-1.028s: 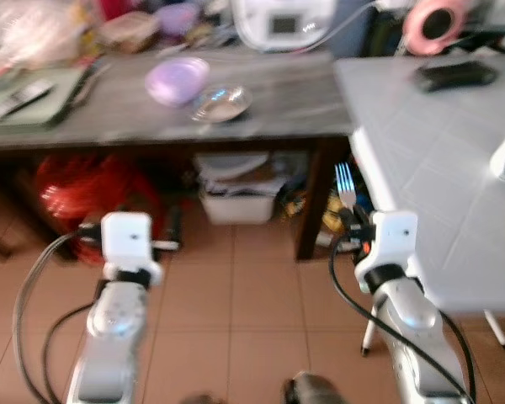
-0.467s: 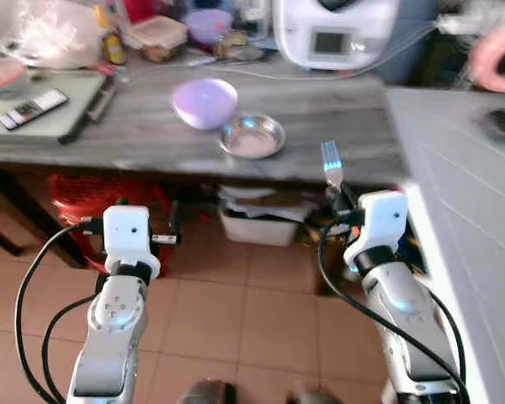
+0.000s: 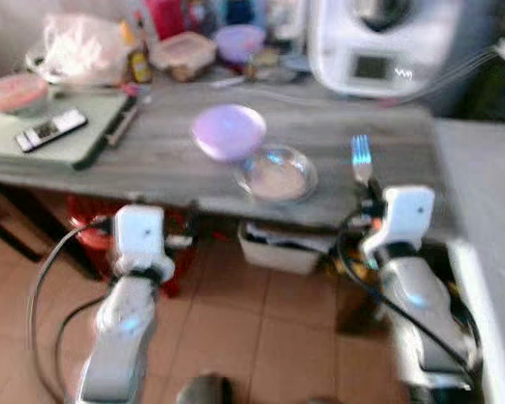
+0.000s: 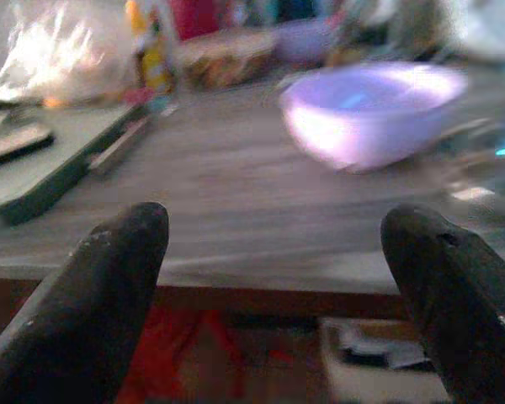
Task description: Setting the table
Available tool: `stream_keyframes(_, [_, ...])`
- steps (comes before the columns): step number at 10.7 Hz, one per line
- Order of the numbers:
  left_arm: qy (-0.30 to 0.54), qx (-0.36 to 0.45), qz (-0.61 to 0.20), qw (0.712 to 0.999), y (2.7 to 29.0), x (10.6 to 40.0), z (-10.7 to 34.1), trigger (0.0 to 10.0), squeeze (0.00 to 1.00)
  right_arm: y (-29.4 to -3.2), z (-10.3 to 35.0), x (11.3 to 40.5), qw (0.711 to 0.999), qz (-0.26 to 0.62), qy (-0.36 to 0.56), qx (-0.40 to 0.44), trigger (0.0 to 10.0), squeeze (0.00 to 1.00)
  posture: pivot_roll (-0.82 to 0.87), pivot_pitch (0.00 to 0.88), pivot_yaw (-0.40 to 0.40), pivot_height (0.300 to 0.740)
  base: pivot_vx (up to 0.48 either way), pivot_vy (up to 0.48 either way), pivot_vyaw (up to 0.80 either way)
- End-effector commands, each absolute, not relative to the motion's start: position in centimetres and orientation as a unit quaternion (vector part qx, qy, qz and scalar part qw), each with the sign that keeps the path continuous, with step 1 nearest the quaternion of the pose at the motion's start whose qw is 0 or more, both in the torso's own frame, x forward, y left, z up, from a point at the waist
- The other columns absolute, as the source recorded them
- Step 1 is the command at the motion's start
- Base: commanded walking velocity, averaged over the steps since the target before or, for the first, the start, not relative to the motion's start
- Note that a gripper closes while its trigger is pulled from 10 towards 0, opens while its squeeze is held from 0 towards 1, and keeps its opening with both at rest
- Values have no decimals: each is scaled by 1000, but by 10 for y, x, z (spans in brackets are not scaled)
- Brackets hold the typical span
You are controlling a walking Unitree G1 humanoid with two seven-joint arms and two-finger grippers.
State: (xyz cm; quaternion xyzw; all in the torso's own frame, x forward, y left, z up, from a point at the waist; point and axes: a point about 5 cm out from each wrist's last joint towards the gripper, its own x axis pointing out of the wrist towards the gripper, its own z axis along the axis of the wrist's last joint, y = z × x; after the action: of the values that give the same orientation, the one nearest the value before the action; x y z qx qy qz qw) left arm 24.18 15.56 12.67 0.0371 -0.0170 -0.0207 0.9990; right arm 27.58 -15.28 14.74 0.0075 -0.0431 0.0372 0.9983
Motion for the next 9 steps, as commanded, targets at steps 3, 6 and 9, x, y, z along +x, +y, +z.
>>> stream_keyframes(3, [-30,26,-22,999,156,237,135,10000,0,-163,141,282,999,-9,-11,50,10000,0,30,162,50,740,134,0,0])
stream_keyframes(6, [-18,33,-22,999,165,219,132,10000,0,-155,135,287,995,-14,12,95,10000,0,58,191,75,740,0,0,0])
stream_keyframes(9, [-4,43,-28,999,171,211,132,10000,0,-158,132,300,988,-39,32,145,10000,0,89,215,86,740,0,0,0])
